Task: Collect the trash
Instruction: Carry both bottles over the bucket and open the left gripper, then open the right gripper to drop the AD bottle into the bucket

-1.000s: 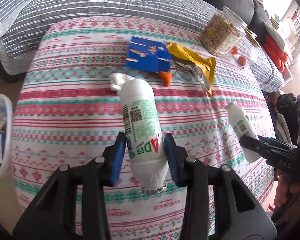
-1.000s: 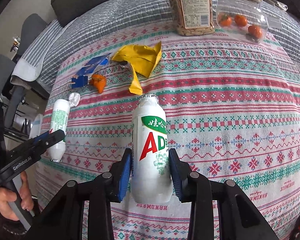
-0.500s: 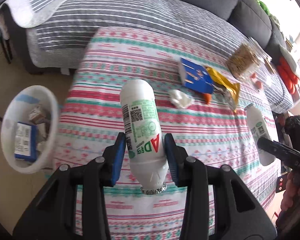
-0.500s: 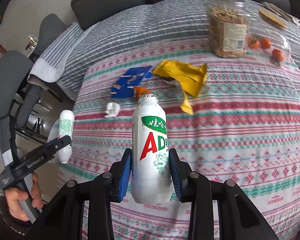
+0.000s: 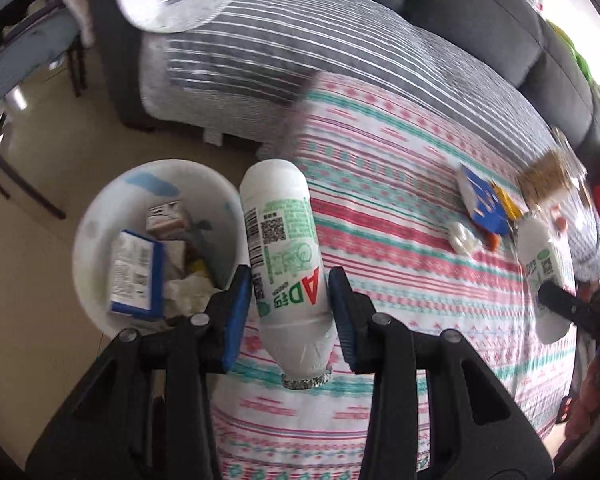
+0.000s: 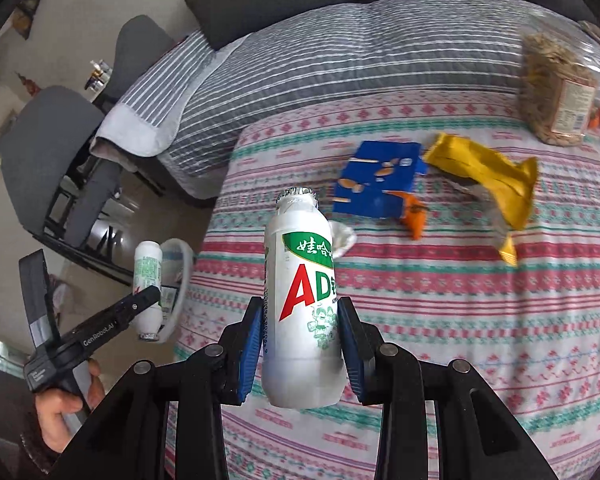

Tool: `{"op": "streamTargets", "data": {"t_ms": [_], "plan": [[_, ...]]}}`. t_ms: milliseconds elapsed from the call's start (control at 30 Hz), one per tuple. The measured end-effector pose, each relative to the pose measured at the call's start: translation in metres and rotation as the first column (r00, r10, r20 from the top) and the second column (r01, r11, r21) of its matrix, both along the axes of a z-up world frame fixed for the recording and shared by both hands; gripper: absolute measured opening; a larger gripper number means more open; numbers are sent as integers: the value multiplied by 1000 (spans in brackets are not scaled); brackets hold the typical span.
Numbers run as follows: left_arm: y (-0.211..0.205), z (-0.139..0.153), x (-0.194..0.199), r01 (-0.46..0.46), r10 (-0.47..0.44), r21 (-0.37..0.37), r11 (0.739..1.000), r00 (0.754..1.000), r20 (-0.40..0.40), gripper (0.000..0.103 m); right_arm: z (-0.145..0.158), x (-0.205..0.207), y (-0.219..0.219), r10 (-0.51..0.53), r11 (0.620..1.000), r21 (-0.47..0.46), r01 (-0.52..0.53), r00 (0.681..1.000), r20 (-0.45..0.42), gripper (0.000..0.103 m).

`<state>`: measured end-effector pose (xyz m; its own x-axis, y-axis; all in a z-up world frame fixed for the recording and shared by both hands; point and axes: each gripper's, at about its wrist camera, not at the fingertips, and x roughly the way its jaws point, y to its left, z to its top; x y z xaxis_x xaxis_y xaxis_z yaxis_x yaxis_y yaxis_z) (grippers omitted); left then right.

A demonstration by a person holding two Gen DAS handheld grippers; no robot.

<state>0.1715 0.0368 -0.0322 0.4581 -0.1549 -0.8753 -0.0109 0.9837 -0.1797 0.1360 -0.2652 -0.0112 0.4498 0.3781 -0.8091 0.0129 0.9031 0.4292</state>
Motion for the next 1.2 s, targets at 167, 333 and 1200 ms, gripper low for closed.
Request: {"op": "streamTargets", "data": {"t_ms": [167,333,1200], "plan": [[37,-1,3,-70,69,16,997,998,10,41,-6,19,31,23,999,41,-23,1000,2,37],[72,-17,14,-142,143,20,990,989,-34,41,-15,38,65,56,996,75,-56,998,6,37],[135,-35,11,-143,150,250,958,989,-10,97,-59,85,205,255,958,147,-246,966,-45,37]]}}
